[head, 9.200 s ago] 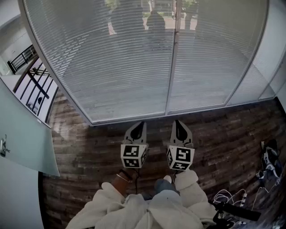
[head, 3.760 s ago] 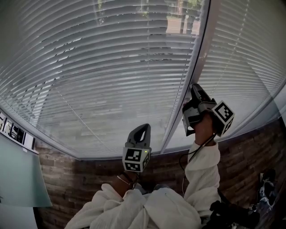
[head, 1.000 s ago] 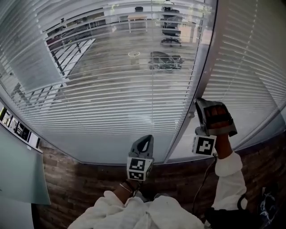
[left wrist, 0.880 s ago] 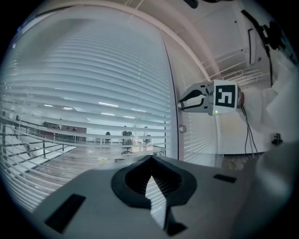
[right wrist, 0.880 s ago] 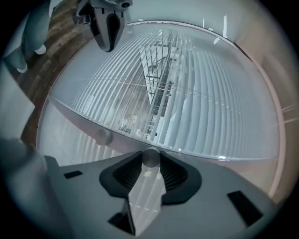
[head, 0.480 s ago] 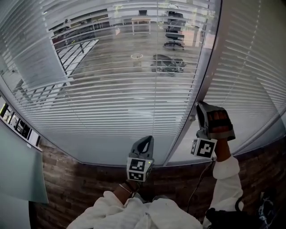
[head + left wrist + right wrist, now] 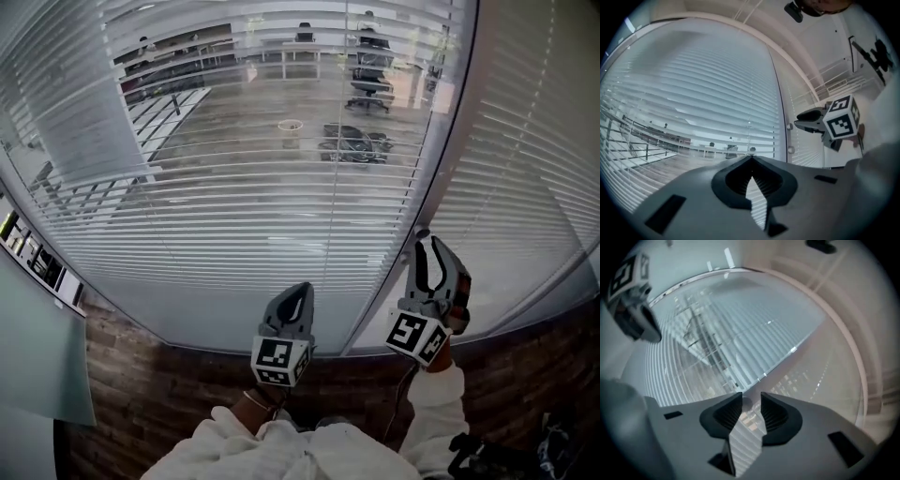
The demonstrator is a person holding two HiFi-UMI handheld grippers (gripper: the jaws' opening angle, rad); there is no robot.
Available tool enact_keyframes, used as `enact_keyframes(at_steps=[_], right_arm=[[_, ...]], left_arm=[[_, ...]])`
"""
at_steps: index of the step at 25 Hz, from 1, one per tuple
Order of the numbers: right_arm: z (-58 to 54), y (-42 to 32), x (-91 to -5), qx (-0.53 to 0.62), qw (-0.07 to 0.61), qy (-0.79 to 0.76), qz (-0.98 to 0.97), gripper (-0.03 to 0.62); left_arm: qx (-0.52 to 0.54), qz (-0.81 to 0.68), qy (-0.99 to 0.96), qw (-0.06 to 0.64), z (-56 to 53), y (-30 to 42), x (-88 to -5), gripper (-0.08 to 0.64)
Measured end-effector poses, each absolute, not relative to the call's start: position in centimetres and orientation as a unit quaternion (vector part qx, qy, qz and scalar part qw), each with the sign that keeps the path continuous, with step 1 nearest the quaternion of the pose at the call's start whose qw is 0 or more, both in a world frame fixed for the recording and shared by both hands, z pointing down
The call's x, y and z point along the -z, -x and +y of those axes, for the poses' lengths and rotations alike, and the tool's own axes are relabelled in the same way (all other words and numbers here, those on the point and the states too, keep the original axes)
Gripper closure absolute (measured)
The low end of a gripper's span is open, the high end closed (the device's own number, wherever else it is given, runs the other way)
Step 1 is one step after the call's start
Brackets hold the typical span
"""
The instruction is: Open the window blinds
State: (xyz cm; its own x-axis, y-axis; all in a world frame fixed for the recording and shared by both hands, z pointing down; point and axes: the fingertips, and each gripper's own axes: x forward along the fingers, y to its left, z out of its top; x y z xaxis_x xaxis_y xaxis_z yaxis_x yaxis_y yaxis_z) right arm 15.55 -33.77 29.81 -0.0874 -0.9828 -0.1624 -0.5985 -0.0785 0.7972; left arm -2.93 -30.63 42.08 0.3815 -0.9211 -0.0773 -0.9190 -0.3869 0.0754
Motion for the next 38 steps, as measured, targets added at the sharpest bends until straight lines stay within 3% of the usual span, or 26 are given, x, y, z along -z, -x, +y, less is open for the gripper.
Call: enact_keyframes(at_steps=[4,6,8,10,12,38], right_arm=[[-31.5,-10.5,-30.1,0.205,0.015,-0.616,-0.761,0.462],[-31.8,-8.6,-33.0,0.076,-0.055,-0.597,-0.797,0.463],[-31.8,-7.5,-35.6,0.000,-0.081,-0.595,-0.800,0.471],[-31.3,-6.5,-37.3,-0.011,-0.081,-0.598,-0.797,0.563],[-30.8,-5.4,-38.5,-0.010,-0.072,-0.590,-0.804,0.581],[-31.1,-4.4,-39.4,0.006,-0.025,-0.592,-0.805,0.581]], left_arm=[[0.089,-0.567,-0.819,0.008,-30.3,4.3,-39.9,0.560],[0.094,-0.578,-0.810,0.016,-30.0,5.1,-39.6,0.560],[0.087,-0.582,-0.808,0.024,-29.6,5.5,-39.9,0.560],[0.078,-0.583,-0.808,0.033,-29.1,5.8,-40.6,0.560],[0.072,-0.588,-0.805,0.043,-28.7,6.5,-41.6,0.560],[0.067,-0.585,-0.806,0.057,-28.8,7.0,-42.4,0.560]])
